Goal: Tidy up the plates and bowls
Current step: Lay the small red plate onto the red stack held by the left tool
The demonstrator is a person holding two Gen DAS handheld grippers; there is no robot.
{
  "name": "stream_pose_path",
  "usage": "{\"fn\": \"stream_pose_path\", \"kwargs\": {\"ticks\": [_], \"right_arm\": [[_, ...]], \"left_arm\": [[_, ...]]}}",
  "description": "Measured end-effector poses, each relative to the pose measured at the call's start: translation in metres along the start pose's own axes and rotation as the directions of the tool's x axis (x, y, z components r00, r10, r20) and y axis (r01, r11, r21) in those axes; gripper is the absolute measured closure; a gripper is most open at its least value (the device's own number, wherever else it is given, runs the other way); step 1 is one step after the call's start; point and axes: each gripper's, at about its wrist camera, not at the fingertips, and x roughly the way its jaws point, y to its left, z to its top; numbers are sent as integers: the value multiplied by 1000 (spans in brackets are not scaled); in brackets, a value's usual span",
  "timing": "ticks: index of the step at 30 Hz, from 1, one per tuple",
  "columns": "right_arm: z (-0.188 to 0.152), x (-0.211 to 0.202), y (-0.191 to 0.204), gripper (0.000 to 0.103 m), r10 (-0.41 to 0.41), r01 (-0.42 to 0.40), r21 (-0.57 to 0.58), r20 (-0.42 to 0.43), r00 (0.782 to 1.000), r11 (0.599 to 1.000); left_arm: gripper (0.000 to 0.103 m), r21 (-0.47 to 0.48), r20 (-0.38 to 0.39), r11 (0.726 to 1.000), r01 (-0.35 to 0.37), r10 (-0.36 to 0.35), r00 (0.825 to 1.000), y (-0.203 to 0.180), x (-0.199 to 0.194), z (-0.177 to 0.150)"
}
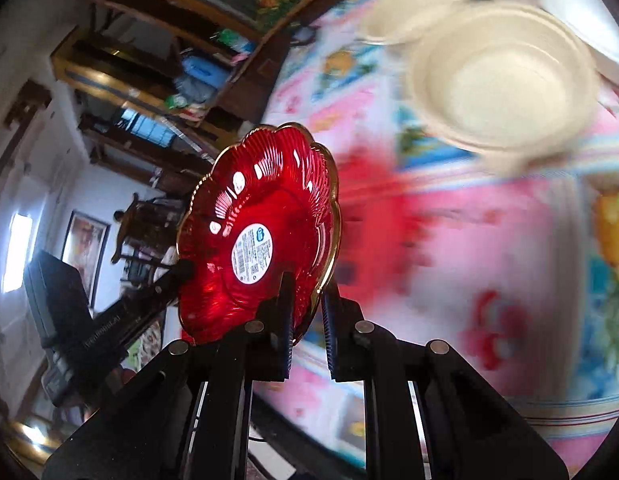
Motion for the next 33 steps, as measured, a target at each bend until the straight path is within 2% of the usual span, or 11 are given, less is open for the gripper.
{"fn": "stream_pose_path", "kwargs": {"ticks": [6,13,18,24,33], "right_arm": [[-1,50,66,90,24,-34,-126,-78,997,991],[-20,117,108,90,-29,-11,-231,-170,985,973],[-29,144,119,90,-142,82,-326,-165,976,942],[-27,160,121,90,-230,162,-372,-146,962,914],[-30,159,121,90,-243,173,-368,-153,958,914]], "left_arm": [[95,-79,58,993,-92,97,994,61,-37,-4],[94,-156,5,967,-200,203,979,115,-31,-15],[93,-160,-39,961,-226,223,974,126,-17,-18],[92,-152,-73,958,-244,235,969,132,-9,-21],[90,-156,-90,953,-261,250,964,139,-7,-22]]}}
